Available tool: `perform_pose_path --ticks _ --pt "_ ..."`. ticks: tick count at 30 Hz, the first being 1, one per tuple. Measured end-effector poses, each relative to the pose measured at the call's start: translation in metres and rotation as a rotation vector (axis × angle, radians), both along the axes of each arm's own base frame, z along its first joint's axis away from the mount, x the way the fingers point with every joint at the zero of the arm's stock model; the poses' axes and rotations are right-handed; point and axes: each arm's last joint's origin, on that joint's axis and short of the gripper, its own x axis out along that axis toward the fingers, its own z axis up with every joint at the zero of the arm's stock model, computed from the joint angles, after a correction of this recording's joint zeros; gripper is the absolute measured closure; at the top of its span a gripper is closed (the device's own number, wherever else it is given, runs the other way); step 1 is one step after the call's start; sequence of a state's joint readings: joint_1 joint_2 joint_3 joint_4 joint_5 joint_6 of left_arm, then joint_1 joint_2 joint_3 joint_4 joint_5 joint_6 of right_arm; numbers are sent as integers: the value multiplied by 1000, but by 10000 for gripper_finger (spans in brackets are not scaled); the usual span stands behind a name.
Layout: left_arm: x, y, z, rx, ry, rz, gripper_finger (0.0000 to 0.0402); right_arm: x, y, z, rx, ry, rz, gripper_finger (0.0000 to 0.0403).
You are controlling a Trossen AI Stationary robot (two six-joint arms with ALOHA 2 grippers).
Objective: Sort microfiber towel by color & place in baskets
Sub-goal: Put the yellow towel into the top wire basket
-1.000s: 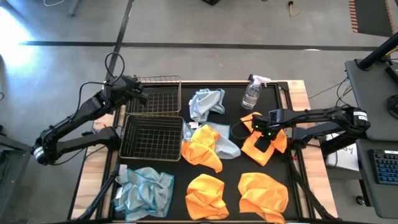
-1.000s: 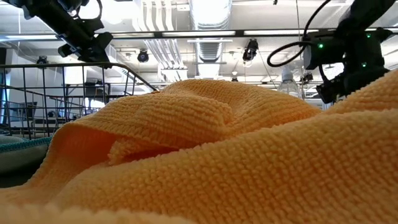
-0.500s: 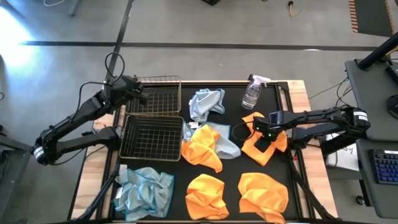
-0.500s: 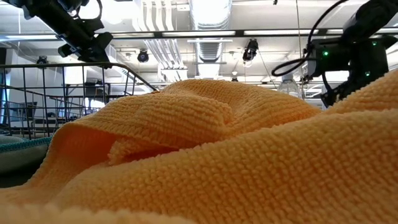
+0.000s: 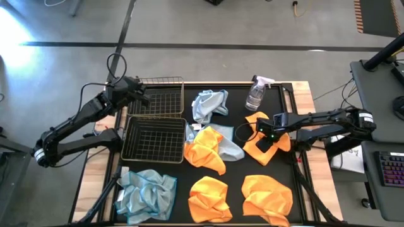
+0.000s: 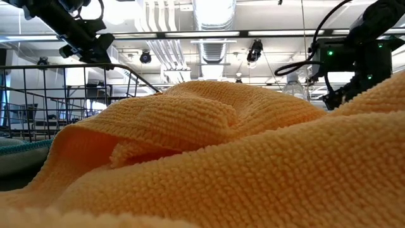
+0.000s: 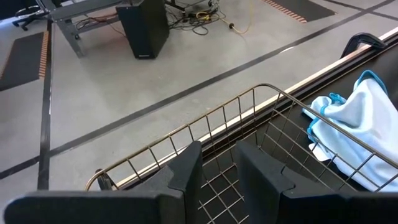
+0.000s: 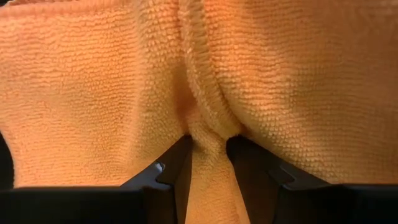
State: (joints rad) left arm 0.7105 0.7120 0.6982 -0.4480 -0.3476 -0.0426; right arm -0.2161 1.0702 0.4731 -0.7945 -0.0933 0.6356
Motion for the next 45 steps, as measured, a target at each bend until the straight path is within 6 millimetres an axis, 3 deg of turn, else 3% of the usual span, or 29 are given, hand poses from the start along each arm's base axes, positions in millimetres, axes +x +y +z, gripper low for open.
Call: perform_pose_path --ticks 9,18,30,45 --pt "0 0 -1 -3 4 0 318 1 0 0 6 -7 -1 384" --pt "0 0 -1 -3 4 0 318 15 -3 16 -8 -91 -1 394" --pt "-1 0 -2 -11 13 0 318 53 -12 87 -124 -346 127 394" --pt "-1 -1 -4 -25 40 -3 318 82 -24 178 -536 -651 286 394"
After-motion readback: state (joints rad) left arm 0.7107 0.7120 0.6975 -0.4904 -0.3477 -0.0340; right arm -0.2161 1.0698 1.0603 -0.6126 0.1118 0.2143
